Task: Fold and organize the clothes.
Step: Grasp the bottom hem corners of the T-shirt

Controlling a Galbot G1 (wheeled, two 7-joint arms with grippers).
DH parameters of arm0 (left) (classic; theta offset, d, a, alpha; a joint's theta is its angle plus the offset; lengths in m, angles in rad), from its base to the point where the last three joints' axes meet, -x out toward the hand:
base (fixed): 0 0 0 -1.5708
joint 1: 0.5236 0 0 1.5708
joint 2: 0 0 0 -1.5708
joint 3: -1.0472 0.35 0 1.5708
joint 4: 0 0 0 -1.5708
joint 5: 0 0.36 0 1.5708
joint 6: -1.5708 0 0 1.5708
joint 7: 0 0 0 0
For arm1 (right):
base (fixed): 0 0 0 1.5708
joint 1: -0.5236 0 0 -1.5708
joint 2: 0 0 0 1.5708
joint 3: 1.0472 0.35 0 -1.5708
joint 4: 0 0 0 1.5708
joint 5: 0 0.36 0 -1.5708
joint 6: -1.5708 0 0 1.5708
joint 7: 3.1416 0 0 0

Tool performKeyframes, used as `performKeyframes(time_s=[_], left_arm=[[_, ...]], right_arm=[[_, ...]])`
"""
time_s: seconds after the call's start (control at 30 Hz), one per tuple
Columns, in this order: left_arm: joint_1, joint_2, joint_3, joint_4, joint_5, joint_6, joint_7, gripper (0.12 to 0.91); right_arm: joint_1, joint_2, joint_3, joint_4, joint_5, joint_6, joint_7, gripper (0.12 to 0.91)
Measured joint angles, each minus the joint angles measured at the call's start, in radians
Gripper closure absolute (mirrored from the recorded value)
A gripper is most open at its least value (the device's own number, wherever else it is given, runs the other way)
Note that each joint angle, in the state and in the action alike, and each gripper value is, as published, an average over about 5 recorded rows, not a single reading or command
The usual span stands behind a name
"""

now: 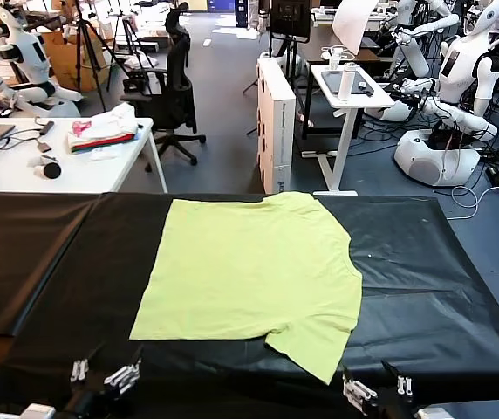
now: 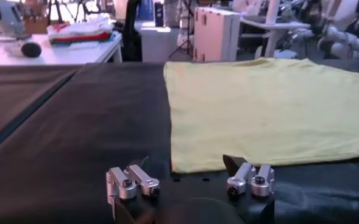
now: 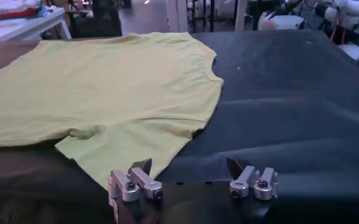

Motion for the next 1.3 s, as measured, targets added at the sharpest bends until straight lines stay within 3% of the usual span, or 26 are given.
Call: performKeyframes(time_s=[0.7, 1.0, 1.3], left_arm=[[-0.098, -0.016, 0.054, 0.075, -0.018, 0.013, -0.001, 0.124], [-0.133, -0.020, 0.051, 0.107, -0.107, 0.025, -0.002, 0.202], [-0.146, -0.029, 0.049, 0.136, -0.119, 0.022, -0.007, 0.259]], right_arm=[[0.081, 0.053, -0.101, -0.075, -0.061, -0.003, -0.014, 0.118], [0.086, 0.053, -0.107, -0.090, -0.073, 0.001, -0.020, 0.118], [0.083, 0.050, -0.109, -0.094, -0.076, 0.001, -0.023, 0.118]])
